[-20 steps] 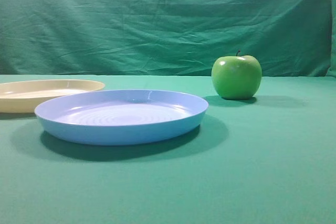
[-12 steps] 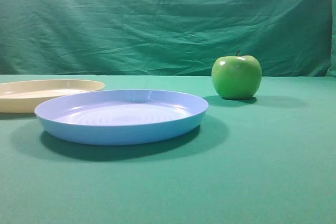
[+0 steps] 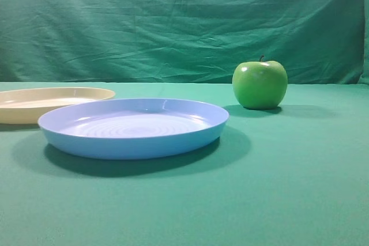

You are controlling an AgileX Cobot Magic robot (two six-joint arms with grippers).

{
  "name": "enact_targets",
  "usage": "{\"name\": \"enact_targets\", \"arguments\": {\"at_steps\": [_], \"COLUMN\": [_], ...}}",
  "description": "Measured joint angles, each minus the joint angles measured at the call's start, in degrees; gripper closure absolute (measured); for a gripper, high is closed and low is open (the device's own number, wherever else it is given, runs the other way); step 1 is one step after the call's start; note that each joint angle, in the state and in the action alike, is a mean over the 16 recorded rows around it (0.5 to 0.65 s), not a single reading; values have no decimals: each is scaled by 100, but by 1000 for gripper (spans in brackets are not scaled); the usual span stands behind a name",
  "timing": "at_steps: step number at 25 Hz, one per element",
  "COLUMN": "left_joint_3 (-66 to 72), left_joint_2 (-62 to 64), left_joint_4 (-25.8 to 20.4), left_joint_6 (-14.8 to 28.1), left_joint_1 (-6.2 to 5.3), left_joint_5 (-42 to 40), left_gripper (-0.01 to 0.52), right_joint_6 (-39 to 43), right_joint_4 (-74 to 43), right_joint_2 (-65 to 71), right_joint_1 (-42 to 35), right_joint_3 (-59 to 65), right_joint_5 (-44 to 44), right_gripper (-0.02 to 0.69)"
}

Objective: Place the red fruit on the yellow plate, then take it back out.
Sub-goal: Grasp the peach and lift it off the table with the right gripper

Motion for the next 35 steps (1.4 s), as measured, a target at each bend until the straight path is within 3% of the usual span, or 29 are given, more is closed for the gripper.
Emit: {"name": "enact_targets", "arguments": {"at_steps": [6, 20, 24, 35], "left_joint_3": [0, 0, 0, 0], "left_joint_2": [0, 0, 0, 0], "left_joint_4": [0, 0, 0, 0], "left_joint_6": [0, 0, 0, 0], "left_joint_1": [0, 0, 0, 0], "left_joint_5": [0, 0, 0, 0], "left_gripper": [514, 514, 514, 514], "right_joint_6": [-1, 12, 5, -303], "right_joint_4": [17, 769, 889, 890], "right_joint_2": [0, 39, 282, 2032], "right_joint_1": [0, 0, 0, 6], "right_joint_3": [0, -495, -965, -2438], "right_joint_5": [-192, -1540, -1210, 825], "right_gripper": [665, 665, 665, 665]}}
